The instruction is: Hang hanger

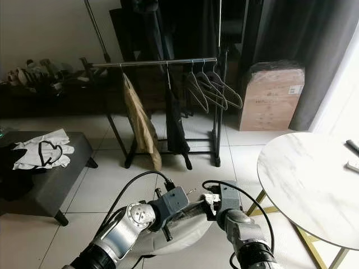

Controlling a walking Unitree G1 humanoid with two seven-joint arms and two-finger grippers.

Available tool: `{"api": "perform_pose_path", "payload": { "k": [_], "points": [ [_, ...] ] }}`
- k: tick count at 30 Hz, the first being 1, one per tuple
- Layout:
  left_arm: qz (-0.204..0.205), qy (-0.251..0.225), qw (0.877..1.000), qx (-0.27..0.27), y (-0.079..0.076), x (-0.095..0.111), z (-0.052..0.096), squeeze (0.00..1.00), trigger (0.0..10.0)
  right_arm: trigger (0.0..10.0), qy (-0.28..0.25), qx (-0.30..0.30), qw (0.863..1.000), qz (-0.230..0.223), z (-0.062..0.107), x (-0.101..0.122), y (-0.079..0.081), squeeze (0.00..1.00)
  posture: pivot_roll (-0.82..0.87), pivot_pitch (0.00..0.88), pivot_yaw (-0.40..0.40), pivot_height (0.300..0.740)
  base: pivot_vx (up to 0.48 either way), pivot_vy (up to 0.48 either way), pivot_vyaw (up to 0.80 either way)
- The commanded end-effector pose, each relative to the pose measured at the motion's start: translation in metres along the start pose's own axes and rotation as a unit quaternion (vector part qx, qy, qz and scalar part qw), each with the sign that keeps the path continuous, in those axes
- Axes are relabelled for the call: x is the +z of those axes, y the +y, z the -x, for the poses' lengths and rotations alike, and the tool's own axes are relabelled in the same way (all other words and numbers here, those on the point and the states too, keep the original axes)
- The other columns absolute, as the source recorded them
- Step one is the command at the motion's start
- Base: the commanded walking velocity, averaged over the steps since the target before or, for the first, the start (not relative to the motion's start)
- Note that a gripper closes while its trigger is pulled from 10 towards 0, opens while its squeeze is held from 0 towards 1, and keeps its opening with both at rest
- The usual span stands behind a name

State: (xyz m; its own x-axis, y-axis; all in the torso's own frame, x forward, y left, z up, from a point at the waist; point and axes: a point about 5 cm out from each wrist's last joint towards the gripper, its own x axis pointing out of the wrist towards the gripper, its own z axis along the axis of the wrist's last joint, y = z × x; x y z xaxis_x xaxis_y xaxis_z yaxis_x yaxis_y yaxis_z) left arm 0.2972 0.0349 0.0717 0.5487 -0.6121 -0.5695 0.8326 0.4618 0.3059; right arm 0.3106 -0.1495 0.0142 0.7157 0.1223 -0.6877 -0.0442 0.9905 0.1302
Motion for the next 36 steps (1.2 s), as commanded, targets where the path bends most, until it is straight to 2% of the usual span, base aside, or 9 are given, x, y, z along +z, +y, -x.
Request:
{"api": "perform_pose_path", "payload": {
  "k": [1, 27, 32, 36],
  "points": [
    [-0.002, -0.001, 1.000, -0.002, 0.001, 0.001, 0.002, 0.00, 10.0, 0.0, -0.007, 0.006, 1.000, -0.003, -0.001, 0.005, 0.004, 0.00, -0.06, 0.001, 0.068, 0.740, 0.000, 0.000, 0.00],
    [-0.012, -0.007, 1.000, -0.008, -0.001, 0.000, 0.007, 0.00, 10.0, 0.0, 0.001, 0.016, 1.000, 0.026, -0.004, -0.001, 0.006, 0.00, -0.04, 0.000, 0.064, 0.740, 0.000, 0.000, 0.00],
    [-0.047, 0.001, 0.998, -0.038, -0.004, -0.009, 0.017, 0.00, 10.0, 0.0, -0.004, 0.005, 0.999, 0.033, -0.004, 0.001, 0.003, 0.00, -0.04, 0.000, 0.067, 0.740, 0.000, 0.000, 0.00],
    [-0.074, 0.020, 0.996, -0.036, -0.001, -0.022, 0.026, 0.00, 10.0, 0.0, -0.008, -0.001, 0.999, 0.033, -0.004, 0.002, 0.001, 0.00, -0.04, 0.000, 0.068, 0.740, 0.000, 0.000, 0.00]
  ]
}}
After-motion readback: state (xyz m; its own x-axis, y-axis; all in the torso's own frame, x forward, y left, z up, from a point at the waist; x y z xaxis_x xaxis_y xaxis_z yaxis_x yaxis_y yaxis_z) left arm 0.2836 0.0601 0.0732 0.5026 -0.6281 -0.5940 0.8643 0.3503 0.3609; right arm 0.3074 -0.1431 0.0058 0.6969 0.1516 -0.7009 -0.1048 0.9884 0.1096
